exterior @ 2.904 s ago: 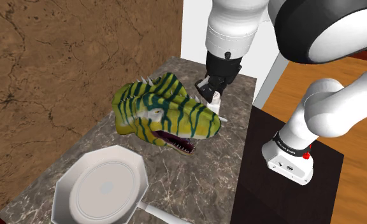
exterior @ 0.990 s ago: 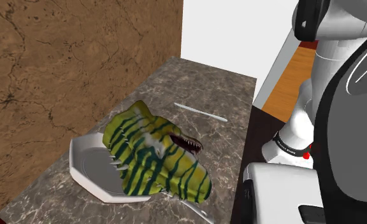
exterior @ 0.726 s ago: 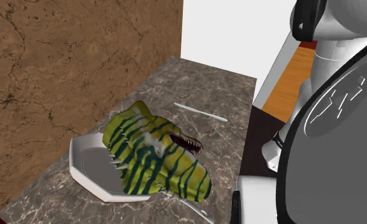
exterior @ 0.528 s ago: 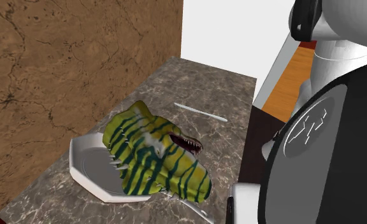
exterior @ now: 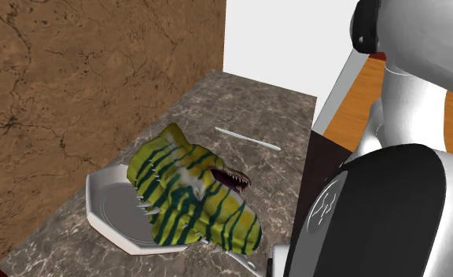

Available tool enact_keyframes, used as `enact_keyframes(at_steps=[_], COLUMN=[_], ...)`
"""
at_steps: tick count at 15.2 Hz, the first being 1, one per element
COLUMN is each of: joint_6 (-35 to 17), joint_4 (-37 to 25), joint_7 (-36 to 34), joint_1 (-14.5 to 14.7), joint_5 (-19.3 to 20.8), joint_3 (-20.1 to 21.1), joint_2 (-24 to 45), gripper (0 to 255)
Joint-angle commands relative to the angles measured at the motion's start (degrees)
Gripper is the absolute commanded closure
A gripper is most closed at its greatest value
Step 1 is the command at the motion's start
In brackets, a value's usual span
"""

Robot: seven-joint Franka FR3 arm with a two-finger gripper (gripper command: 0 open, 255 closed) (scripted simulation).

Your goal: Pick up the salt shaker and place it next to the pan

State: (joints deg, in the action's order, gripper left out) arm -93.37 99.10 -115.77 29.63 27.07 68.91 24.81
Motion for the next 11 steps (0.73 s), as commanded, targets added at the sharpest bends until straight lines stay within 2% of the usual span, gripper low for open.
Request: enact_keyframes(at_steps=[1, 11], joint_6=[-1.34, -7.34], joint_4=[1.12, 5.69], joint_7=[-0.62, -3.14], joint_1=[0.31, 1.81], joint_5=[0.57, 3.87], joint_3=[-0.43, -3.14], joint_2=[0.59, 3.83], gripper=[255, 255])
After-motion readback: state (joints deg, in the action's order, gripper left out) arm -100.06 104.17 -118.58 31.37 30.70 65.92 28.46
